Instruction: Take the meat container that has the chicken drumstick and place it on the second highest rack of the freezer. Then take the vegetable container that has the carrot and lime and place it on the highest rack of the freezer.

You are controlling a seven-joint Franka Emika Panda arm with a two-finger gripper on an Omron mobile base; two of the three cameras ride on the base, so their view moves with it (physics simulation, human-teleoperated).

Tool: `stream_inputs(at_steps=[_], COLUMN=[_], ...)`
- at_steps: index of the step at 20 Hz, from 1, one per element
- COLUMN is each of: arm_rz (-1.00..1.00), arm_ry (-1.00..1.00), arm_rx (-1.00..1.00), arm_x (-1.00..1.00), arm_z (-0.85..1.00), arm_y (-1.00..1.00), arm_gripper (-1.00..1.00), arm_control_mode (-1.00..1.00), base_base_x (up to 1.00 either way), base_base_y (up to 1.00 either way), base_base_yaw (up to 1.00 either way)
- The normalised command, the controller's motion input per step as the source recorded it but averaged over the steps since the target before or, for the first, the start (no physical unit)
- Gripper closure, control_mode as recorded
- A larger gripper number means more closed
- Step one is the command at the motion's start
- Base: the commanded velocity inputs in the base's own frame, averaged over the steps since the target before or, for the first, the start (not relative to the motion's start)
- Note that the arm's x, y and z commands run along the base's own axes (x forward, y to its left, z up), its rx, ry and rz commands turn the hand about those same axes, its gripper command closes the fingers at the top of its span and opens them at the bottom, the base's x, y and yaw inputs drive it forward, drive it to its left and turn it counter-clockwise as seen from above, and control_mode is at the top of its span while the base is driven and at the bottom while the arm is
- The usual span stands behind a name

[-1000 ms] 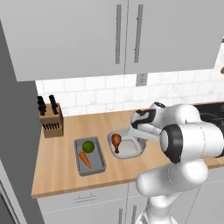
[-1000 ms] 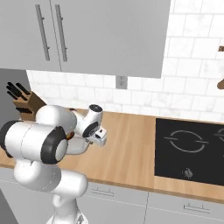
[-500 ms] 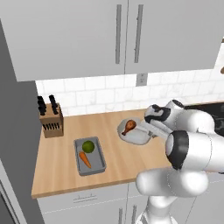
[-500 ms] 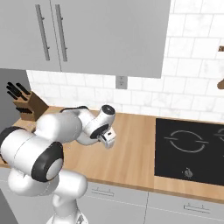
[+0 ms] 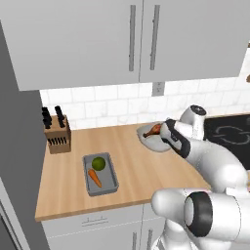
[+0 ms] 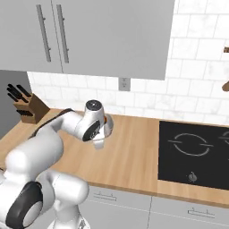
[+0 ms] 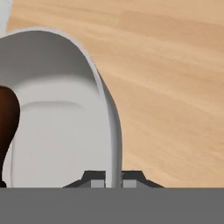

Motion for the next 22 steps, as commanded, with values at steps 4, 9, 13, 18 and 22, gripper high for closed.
stream_inputs(at_steps=[4, 9, 13, 18, 22], arm_rz=[-0.51, -0.31, -0.14, -0.06, -0.06], arm_ry=[0.0, 0.05, -0.02, -0.03, 0.0], arm_rx=[0.2, 0.26, 0.23, -0.27, -0.29], arm_x=[-0.19, -0.37, -0.87, -0.61, -0.49], arm_z=[0.74, 0.46, 0.08, 0.46, 0.14], arm_y=[0.25, 0.07, 0.13, 0.45, 0.21], arm_gripper=[1.0, 1.0, 1.0, 1.0, 1.0], arm_control_mode=[-1.0, -1.0, -1.0, -1.0, -1.0], base_base_x=[0.0, 0.0, 0.0, 0.0, 0.0], base_base_y=[0.0, 0.0, 0.0, 0.0, 0.0], base_base_yaw=[0.0, 0.0, 0.0, 0.0, 0.0])
